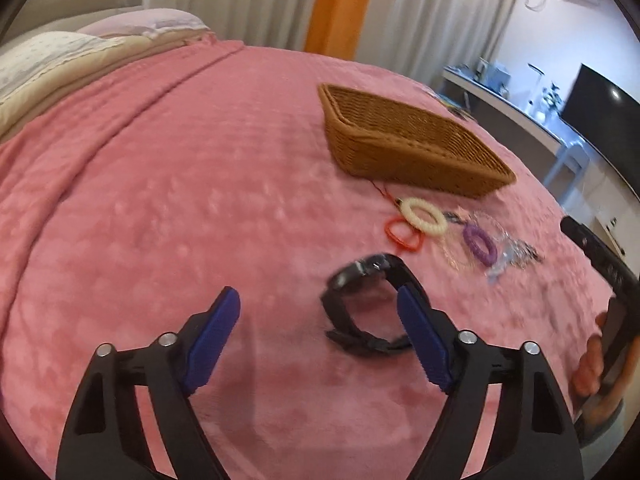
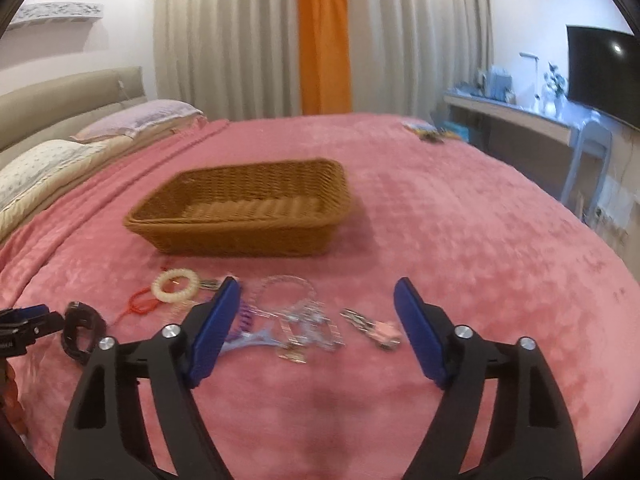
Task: Organize jewelry
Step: 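Grasp the black smartwatch with the left tool while the right tool grasps the clear beaded bracelet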
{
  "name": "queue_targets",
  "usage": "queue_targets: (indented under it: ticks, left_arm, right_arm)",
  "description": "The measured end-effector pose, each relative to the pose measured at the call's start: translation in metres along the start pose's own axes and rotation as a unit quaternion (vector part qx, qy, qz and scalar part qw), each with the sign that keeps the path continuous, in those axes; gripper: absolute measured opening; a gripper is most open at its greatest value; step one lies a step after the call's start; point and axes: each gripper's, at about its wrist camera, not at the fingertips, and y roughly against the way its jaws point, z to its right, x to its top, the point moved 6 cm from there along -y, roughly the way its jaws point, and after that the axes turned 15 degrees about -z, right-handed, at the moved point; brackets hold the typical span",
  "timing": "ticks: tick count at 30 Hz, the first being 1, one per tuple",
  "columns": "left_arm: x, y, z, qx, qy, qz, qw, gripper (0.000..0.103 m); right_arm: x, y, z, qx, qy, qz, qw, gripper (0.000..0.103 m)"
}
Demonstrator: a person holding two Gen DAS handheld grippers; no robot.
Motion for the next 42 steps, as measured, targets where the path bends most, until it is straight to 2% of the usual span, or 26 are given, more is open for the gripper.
queue_targets:
  ticks: [2, 4, 10, 16, 20, 24, 28, 30, 31, 32, 34, 42]
  left_arm:
    - [-0.001, -0.005, 0.003, -0.014, -0.001, -0.010, 0.9998, 0.064]
    - [-0.003, -0.011, 0.005, -0.021, 0.000, -0.021, 0.9996, 0.062]
    - [-0.003, -0.019, 0.007, -0.014, 0.005, -0.030, 0.9994, 0.056]
    - [-0.002, -0.025, 0.009, 0.002, 0.006, -0.039, 0.9992, 0.052]
    - [-0.002, -0.027, 0.012, 0.021, -0.003, -0.037, 0.9991, 0.052]
    - [-0.001, -0.029, 0.014, 0.038, -0.010, -0.036, 0.9986, 0.052]
    - [-0.001, -0.031, 0.016, 0.057, -0.016, -0.034, 0.9977, 0.047]
    - [-0.001, -0.031, 0.019, 0.060, -0.024, -0.032, 0.9974, 0.038]
    - [-0.001, -0.030, 0.020, 0.060, -0.029, -0.030, 0.9973, 0.030]
    - [-0.002, -0.030, 0.021, 0.067, -0.032, -0.028, 0.9968, 0.027]
    - [-0.001, -0.030, 0.021, 0.075, -0.035, -0.024, 0.9962, 0.026]
    - [-0.003, -0.019, 0.019, 0.051, -0.027, -0.002, 0.9983, 0.024]
  right_arm:
    - [-0.001, -0.004, 0.016, -0.011, -0.006, -0.021, 1.000, 0.064]
    - [-0.002, -0.009, 0.029, -0.013, -0.012, -0.041, 0.999, 0.060]
    - [-0.010, -0.028, 0.048, 0.034, -0.033, -0.104, 0.993, 0.051]
    - [-0.004, -0.042, 0.018, 0.047, -0.002, -0.128, 0.991, 0.048]
    - [0.016, -0.065, 0.001, 0.037, 0.025, -0.139, 0.989, 0.034]
    - [0.023, -0.097, -0.012, 0.037, 0.040, -0.168, 0.984, 0.034]
    - [0.023, -0.121, -0.023, 0.008, 0.063, -0.185, 0.981, 0.033]
    - [0.024, -0.124, -0.029, 0.002, 0.077, -0.185, 0.980, 0.020]
    - [0.023, -0.125, -0.031, 0.001, 0.081, -0.184, 0.980, 0.010]
    - [0.024, -0.125, -0.032, -0.004, 0.085, -0.183, 0.979, 0.007]
    - [0.023, -0.125, -0.032, -0.009, 0.088, -0.178, 0.980, 0.006]
    - [0.022, -0.084, -0.034, -0.019, 0.095, -0.132, 0.986, 0.006]
